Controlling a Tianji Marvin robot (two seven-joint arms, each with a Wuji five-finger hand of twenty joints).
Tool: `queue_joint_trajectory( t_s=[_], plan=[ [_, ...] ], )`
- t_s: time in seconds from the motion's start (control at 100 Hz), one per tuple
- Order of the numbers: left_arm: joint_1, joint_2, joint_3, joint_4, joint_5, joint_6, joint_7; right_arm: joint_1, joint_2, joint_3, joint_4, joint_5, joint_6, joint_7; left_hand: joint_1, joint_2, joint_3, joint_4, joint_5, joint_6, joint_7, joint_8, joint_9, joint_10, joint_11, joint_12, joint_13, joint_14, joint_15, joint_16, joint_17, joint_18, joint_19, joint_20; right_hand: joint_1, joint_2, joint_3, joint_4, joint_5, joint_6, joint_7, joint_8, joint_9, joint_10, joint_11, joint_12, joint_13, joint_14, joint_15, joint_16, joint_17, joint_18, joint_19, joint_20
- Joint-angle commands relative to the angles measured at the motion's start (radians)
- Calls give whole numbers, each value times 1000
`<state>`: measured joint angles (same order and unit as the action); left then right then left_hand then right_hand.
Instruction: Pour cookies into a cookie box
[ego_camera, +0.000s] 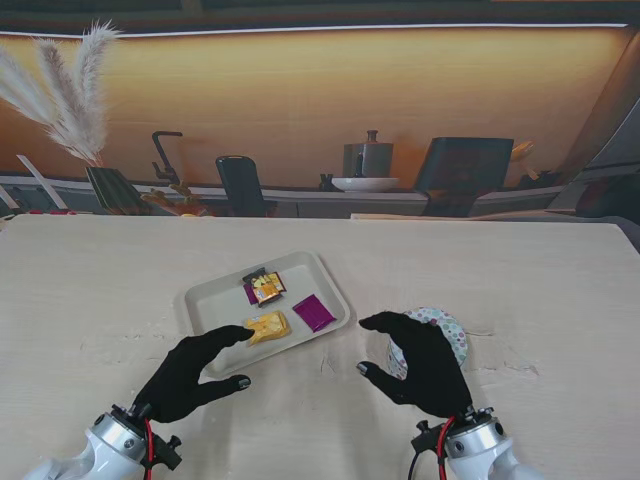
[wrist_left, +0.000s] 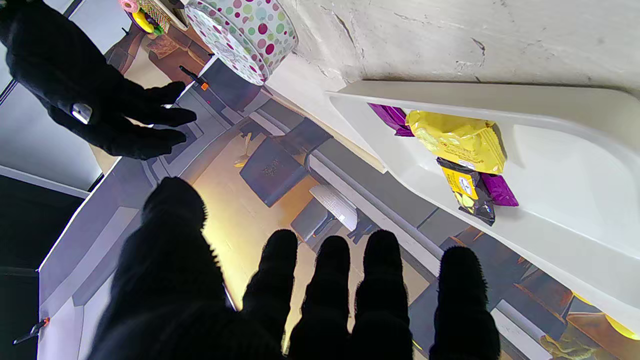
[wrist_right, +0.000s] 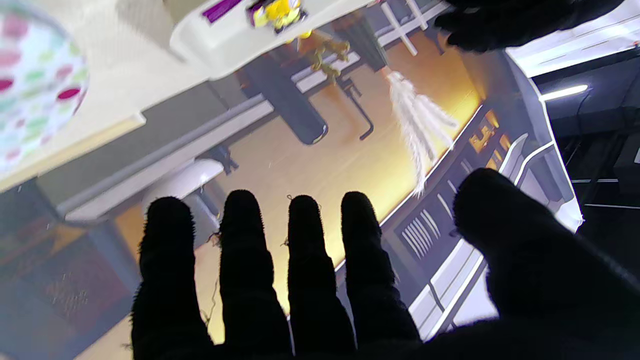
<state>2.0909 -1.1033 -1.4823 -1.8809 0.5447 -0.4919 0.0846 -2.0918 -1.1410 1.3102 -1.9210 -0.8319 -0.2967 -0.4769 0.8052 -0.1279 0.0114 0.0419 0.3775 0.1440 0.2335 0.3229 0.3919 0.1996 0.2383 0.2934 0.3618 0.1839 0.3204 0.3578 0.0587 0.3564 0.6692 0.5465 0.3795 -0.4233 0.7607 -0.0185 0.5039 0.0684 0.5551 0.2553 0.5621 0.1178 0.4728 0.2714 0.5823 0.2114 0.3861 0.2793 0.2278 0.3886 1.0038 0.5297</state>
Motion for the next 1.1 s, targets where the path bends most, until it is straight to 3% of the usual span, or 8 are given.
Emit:
queue_joint_trajectory(
  t_s=[0.0,0.25,0.38,0.45,0.53,0.59,0.69,1.09],
  plan=[
    [7,-5,2,-4,-7,-3,-23,-3,-4,26,-16,1,-1,6,14,-16,13,18,9,-20,8,0,7,-19,1,13,9,-2,9,21,-8,12,16,25,-48,-13,30,-26,23,-33,7,15,12,-10,9,9,-10,-44,12,1,-7,14,14,4],
    [-9,-4,7,11,-10,20,-31,34,-6,113,27,-73,20,-61,16,-17,13,18,8,-20,9,0,4,-19,0,12,5,0,10,21,-11,12,16,23,-69,-87,117,-37,46,-35,49,38,-46,-16,48,28,-57,-58,20,8,-41,3,17,-1],
    [-9,-4,6,12,-1,18,-27,45,12,161,46,-128,43,4,15,-16,13,18,8,-22,10,0,6,-18,1,13,8,-1,11,22,-8,14,18,24,-84,-123,104,-47,-47,-44,41,42,-160,-34,52,30,-154,-90,-12,-4,-122,-31,-38,-25],
    [-10,-4,7,13,3,18,-26,46,24,181,49,-147,63,80,15,-16,13,18,8,-22,10,0,5,-19,0,12,6,-3,10,21,-9,13,18,23,-89,-118,62,-45,-150,-47,27,40,-344,-46,69,26,-277,-123,-36,-17,-191,-69,-97,-32],
    [-11,-3,7,14,5,21,-28,48,38,200,55,-191,81,148,16,-15,14,18,11,-24,12,1,6,-20,1,12,7,-2,10,21,-9,14,18,23,-106,-107,13,-41,-278,-70,12,49,-386,-73,-185,-103,-438,-178,-32,-21,-278,-119,-174,-15],
    [-12,-3,7,14,6,25,-32,56,48,207,69,-237,90,166,16,-16,14,18,11,-22,13,1,7,-20,1,13,8,-1,11,22,-9,14,18,23,-113,-111,-9,-38,-328,-88,-5,54,-396,-84,-317,-155,-459,-195,-103,-61,-313,-139,-221,2],
    [-15,-2,9,16,11,32,-33,76,56,200,98,-257,98,185,16,-15,14,18,12,-23,13,2,9,-18,1,13,8,0,12,22,-8,12,19,23,-112,-129,-22,-37,-358,-108,-26,55,-402,-86,-378,-180,-464,-198,-147,-72,-331,-139,-256,7],
    [-17,0,11,15,15,48,-43,142,70,137,179,-226,127,302,22,-18,15,18,22,-24,21,5,19,-18,6,15,16,1,20,25,-6,12,22,24,-109,-135,-44,-36,-396,-125,-69,59,-412,-86,-420,-189,-477,-198,-201,-74,-356,-116,-334,-2]
  ],
)
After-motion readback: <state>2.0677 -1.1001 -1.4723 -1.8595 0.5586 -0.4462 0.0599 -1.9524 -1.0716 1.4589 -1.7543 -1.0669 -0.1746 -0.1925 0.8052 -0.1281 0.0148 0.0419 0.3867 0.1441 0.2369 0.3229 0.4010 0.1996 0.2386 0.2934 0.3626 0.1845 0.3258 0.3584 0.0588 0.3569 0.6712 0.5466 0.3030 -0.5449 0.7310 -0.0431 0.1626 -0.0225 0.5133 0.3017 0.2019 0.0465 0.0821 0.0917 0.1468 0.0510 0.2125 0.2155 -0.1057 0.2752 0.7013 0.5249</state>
